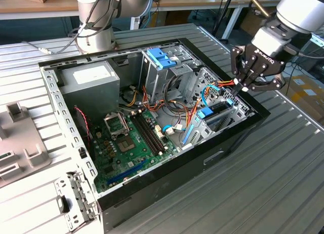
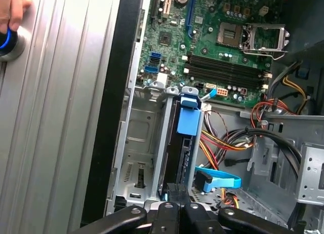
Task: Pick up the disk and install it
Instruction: 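Insert the first disk wire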
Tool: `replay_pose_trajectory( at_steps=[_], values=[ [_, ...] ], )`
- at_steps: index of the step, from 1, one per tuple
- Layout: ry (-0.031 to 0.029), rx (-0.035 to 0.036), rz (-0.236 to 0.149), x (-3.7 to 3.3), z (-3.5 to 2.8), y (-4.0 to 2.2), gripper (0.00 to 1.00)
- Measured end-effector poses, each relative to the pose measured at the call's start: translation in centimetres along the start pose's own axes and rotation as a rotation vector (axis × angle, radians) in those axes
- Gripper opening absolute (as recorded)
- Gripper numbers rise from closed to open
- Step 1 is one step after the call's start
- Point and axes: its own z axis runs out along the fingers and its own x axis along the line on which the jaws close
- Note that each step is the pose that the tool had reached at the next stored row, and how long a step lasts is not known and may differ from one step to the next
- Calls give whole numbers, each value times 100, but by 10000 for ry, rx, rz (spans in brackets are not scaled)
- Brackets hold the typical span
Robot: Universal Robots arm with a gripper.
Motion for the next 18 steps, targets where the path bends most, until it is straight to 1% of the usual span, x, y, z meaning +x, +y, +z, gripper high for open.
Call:
replay_pose_trajectory(
  at_steps=[4, 6, 10, 18],
  values=[
    [3, -27, -319, 0, 0, 0, 11],
    [5, -50, -590, 0, 0, 0, 11],
    [8, -84, -992, 0, 0, 0, 11],
    [13, -138, -1637, 0, 0, 0, 11]
  ],
)
